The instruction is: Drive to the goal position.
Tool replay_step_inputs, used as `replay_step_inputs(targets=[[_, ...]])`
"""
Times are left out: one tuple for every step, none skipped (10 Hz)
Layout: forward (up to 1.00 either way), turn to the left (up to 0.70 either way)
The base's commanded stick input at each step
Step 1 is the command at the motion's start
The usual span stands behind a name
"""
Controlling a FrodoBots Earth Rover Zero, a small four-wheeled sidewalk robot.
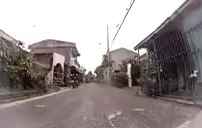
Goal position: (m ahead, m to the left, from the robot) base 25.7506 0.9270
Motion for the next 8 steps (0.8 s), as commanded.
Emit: replay_step_inputs(targets=[[0.50, 0.00], [0.50, 0.00], [0.50, 0.00], [0.50, 0.00], [0.50, 0.00], [0.50, 0.00], [0.50, 0.00], [0.50, 0.00]])
